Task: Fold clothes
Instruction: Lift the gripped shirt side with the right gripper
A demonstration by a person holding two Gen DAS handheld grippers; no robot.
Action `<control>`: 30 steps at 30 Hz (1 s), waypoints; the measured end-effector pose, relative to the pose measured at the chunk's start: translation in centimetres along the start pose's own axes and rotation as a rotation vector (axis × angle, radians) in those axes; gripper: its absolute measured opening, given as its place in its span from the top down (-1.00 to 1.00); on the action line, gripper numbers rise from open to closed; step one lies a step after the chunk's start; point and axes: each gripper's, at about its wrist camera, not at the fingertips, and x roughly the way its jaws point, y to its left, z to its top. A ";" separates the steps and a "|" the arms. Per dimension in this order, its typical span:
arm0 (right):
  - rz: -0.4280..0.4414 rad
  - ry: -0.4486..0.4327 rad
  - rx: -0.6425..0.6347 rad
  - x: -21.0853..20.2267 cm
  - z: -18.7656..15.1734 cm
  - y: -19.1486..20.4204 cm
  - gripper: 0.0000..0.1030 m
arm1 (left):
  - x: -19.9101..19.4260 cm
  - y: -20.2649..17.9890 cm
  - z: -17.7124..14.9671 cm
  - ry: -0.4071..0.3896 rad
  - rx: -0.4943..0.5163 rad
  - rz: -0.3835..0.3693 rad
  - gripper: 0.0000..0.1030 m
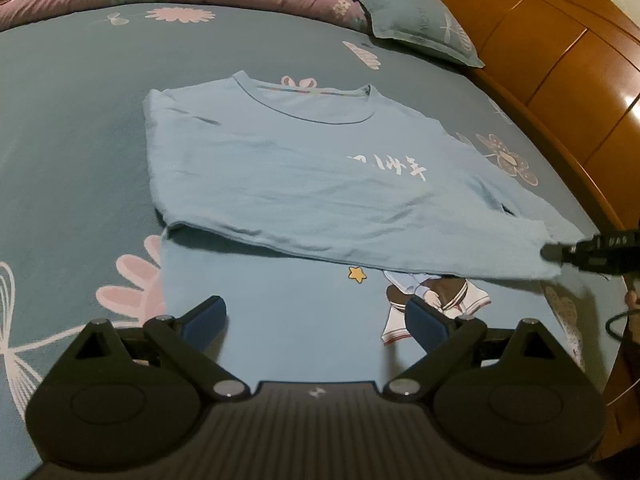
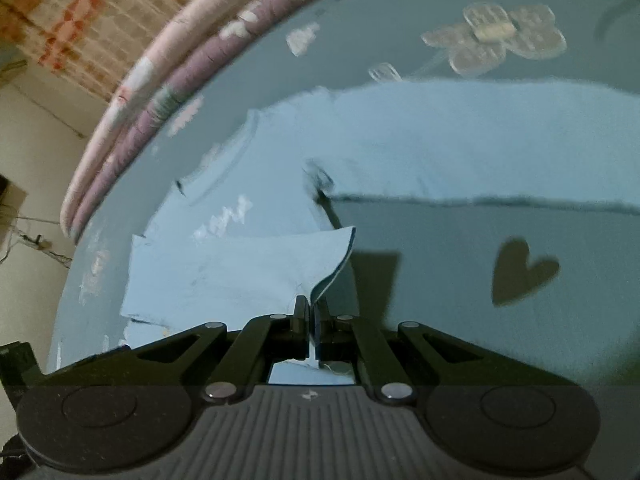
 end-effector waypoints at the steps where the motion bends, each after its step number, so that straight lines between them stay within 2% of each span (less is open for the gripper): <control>1: 0.001 0.015 0.029 0.2 -0.2 -0.3 0.91 | 0.0 0.0 0.0 -0.002 -0.002 0.001 -0.85; 8: 0.022 0.050 0.131 0.2 -1.9 -1.1 0.91 | 0.0 -0.2 0.2 -0.007 0.002 -0.003 -0.85; 12: -0.034 0.029 0.078 0.2 -2.2 -0.7 0.89 | 0.0 -0.1 0.2 -0.009 0.004 -0.005 -0.85; 13: -0.079 0.027 0.048 0.2 -2.1 -0.5 0.79 | -0.1 -0.1 0.2 -0.010 0.007 -0.004 -0.85; 16: -0.177 0.004 -0.044 -0.4 -2.1 0.4 0.75 | -0.2 -0.3 0.4 -0.012 0.017 0.006 -0.85; 19: -0.212 -0.056 -0.180 -2.0 -2.2 2.1 0.75 | -0.5 -0.3 0.5 -0.015 0.029 0.013 -0.85; 22: -0.190 -0.098 -0.368 -2.3 -2.6 5.1 0.75 | -0.7 -0.5 0.5 -0.011 0.053 0.045 -0.85; 25: -0.142 -0.082 -0.520 -0.6 -3.0 8.4 0.75 | -1.2 -0.4 0.4 -0.012 0.060 0.085 -0.85; 30: -0.081 -0.013 -0.769 4.5 -4.5 14.5 0.74 | -2.8 0.4 -0.1 -0.068 0.050 0.152 -0.85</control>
